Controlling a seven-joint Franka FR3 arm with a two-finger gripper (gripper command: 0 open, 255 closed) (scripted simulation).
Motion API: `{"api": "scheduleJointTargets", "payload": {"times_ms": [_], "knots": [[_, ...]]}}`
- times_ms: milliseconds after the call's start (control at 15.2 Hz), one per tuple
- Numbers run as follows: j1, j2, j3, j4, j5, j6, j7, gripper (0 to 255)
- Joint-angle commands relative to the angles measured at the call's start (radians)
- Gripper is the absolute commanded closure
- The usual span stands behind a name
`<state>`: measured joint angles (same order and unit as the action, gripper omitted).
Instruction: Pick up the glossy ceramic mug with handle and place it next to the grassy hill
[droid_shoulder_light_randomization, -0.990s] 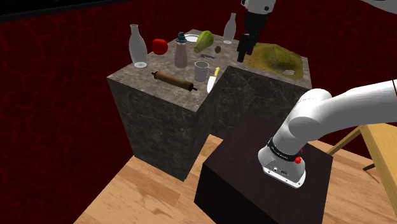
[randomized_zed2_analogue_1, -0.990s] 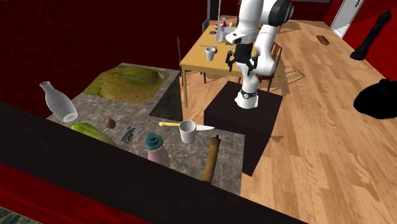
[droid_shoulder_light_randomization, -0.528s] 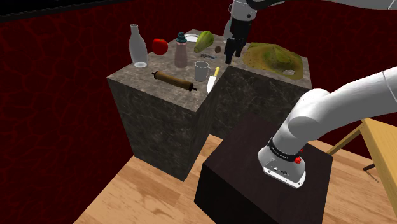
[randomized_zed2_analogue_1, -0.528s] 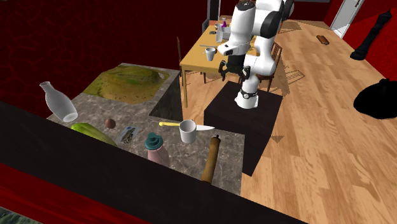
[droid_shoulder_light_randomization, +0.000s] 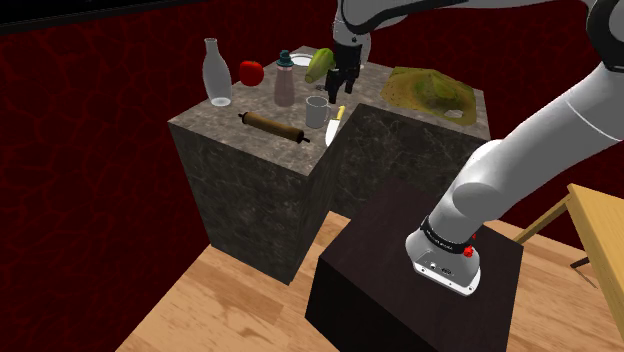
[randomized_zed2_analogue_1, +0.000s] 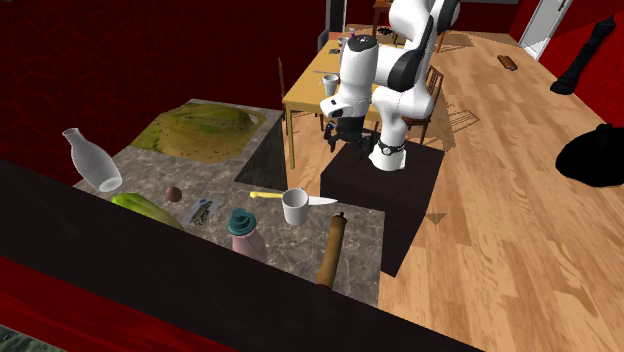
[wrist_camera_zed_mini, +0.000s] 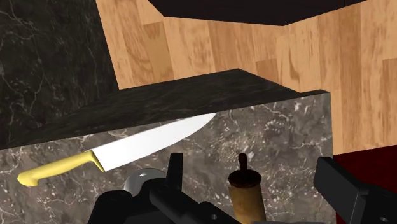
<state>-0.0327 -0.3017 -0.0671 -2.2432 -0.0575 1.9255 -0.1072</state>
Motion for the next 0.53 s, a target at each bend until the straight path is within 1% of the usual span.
{"api": "scheduleJointTargets", "payload": {"times_ms": [0, 462], "knots": [[-0.006, 0.069, -0.009, 0.033, -0.004, 0.038, -0.005, 0], [-0.02, 0.337, -0.026, 0.215, -0.001, 0.127, -0.007, 0]]}}
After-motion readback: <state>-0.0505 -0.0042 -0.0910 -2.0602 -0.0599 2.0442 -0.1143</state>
